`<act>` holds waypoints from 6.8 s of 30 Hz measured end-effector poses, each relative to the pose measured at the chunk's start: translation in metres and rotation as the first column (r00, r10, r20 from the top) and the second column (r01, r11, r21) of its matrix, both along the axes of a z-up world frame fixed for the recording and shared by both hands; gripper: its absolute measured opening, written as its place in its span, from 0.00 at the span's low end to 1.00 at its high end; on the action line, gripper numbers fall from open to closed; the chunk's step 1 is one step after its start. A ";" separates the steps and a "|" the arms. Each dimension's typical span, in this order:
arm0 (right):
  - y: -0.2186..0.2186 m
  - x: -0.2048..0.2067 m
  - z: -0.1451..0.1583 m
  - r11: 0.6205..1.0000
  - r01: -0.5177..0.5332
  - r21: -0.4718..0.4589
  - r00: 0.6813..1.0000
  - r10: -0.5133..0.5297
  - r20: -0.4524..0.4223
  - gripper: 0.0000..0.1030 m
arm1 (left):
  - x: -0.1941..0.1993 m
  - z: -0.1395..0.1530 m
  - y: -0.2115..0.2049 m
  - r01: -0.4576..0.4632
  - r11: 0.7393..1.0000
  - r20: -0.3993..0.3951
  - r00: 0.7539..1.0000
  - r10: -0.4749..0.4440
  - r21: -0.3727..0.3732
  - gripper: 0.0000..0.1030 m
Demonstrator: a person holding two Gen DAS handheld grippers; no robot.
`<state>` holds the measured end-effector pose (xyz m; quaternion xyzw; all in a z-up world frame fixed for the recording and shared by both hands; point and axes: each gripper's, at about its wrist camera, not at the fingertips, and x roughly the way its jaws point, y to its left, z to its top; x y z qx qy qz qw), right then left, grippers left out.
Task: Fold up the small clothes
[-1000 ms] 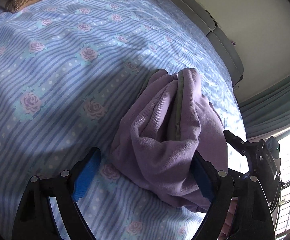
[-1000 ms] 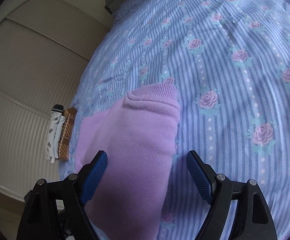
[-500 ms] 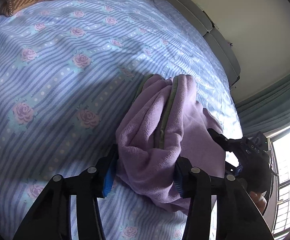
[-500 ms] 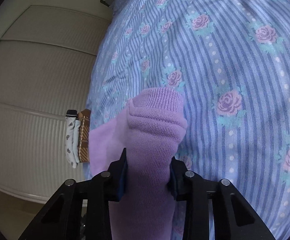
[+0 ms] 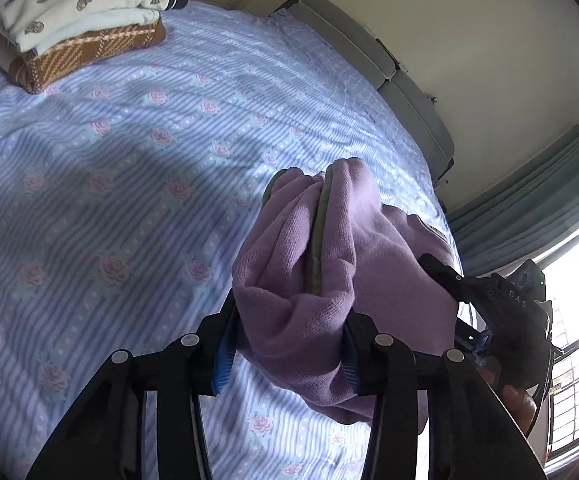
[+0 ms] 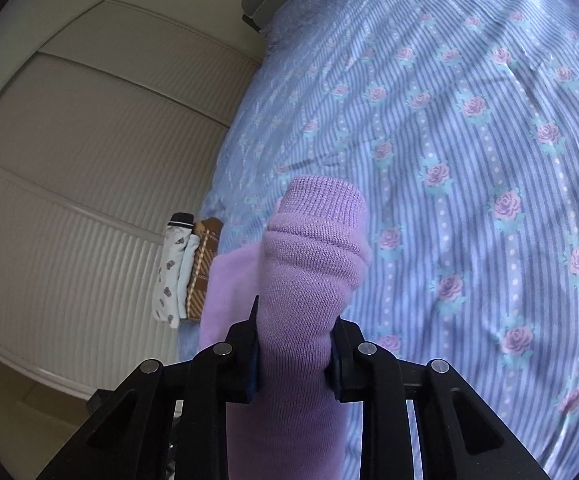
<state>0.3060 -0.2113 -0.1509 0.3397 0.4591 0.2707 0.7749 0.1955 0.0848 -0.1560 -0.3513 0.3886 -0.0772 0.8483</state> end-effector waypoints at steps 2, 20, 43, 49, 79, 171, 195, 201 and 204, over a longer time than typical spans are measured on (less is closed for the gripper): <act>0.014 -0.001 0.012 1.000 -0.014 0.004 1.000 0.014 0.021 0.26 | -0.005 0.011 0.014 -0.013 1.000 0.019 1.000 0.013 0.002 0.42; 0.306 0.090 0.121 0.966 -0.249 0.071 0.953 0.232 0.194 0.26 | 0.022 0.132 0.278 -0.235 0.969 0.191 0.957 0.216 0.082 0.42; 0.443 0.176 0.020 0.975 -0.199 -0.096 0.977 0.205 0.062 0.37 | 0.118 0.026 0.400 -0.212 0.973 0.067 0.976 0.207 0.085 0.57; 0.439 0.166 0.043 0.950 -0.206 -0.233 0.962 0.240 0.127 0.50 | 0.100 0.055 0.387 -0.234 0.955 0.106 0.970 0.218 0.182 0.73; 0.485 0.119 0.057 0.760 -0.302 -0.575 0.777 0.546 0.313 0.74 | 0.111 0.048 0.323 -0.169 0.866 0.201 0.976 0.081 0.470 1.00; -0.003 -0.366 0.132 0.562 0.553 -0.615 0.810 -0.192 0.554 0.90 | -0.219 0.113 -0.065 0.061 0.758 0.188 0.953 -0.237 0.650 1.00; -0.004 -0.365 0.132 0.565 0.550 -0.615 0.812 -0.192 0.551 0.90 | -0.220 0.111 -0.064 0.065 0.760 0.185 0.953 -0.239 0.647 1.00; -0.005 -0.365 0.131 0.565 0.550 -0.615 0.813 -0.192 0.550 0.90 | -0.220 0.111 -0.063 0.064 0.759 0.183 0.954 -0.237 0.648 1.00; -0.004 -0.365 0.131 0.565 0.551 -0.614 0.812 -0.194 0.550 0.90 | -0.220 0.110 -0.063 0.070 0.760 0.174 0.956 -0.237 0.646 1.00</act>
